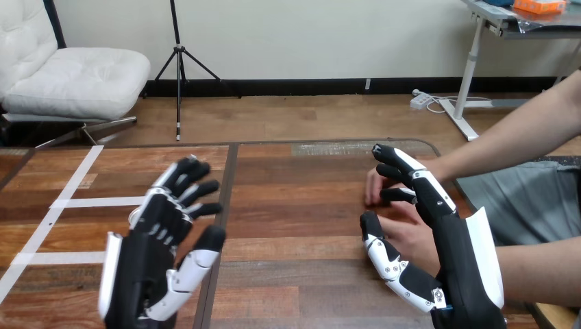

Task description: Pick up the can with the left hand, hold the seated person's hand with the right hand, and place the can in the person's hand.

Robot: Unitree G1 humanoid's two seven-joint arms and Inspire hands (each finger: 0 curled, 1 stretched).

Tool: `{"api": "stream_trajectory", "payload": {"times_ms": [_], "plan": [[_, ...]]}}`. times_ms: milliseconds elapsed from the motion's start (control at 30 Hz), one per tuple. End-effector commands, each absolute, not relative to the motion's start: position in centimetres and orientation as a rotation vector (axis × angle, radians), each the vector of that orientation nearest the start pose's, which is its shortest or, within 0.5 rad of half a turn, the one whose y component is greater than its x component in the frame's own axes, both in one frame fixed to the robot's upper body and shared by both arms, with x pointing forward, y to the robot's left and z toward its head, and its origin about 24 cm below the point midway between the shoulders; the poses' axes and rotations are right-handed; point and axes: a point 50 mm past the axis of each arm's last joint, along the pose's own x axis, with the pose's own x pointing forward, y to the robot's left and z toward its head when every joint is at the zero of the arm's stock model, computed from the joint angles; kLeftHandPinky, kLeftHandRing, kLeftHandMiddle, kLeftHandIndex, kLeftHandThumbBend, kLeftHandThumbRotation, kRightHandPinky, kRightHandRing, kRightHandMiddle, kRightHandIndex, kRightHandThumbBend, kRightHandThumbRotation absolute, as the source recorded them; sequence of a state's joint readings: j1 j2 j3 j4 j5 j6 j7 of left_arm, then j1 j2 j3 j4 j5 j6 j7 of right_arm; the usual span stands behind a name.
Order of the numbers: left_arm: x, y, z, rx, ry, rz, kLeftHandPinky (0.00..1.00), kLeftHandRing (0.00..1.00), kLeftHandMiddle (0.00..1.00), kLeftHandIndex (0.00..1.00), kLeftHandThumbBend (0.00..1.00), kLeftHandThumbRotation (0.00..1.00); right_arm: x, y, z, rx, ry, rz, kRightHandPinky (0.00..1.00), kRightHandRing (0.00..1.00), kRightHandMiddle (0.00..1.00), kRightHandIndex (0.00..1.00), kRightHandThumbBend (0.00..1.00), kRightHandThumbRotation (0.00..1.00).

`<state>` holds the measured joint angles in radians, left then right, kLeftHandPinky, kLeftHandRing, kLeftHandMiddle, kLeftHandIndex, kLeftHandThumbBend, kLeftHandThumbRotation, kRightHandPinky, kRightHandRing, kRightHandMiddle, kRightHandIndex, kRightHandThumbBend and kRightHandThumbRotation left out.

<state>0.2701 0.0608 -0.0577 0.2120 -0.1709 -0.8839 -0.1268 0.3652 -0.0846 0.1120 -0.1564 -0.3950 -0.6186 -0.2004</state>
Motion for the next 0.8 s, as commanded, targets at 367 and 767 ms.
{"api": "stream_trajectory", "payload": {"times_ms": [367, 767], "plan": [[18.1, 17.4, 4.1, 0.003, -0.604, 0.086, 0.71, 0.81, 0.85, 0.85, 0.68, 0.51, 18.0, -14.0, 7.1, -0.375, -0.503, -0.006, 0.69, 0.82, 0.85, 0.83, 0.27, 0.00], [18.3, 18.8, 4.4, 0.111, -0.653, 0.184, 0.82, 0.90, 0.90, 0.88, 0.67, 0.53, 18.1, -14.0, 7.1, -0.370, -0.509, -0.002, 0.70, 0.82, 0.85, 0.83, 0.27, 0.00]]}}
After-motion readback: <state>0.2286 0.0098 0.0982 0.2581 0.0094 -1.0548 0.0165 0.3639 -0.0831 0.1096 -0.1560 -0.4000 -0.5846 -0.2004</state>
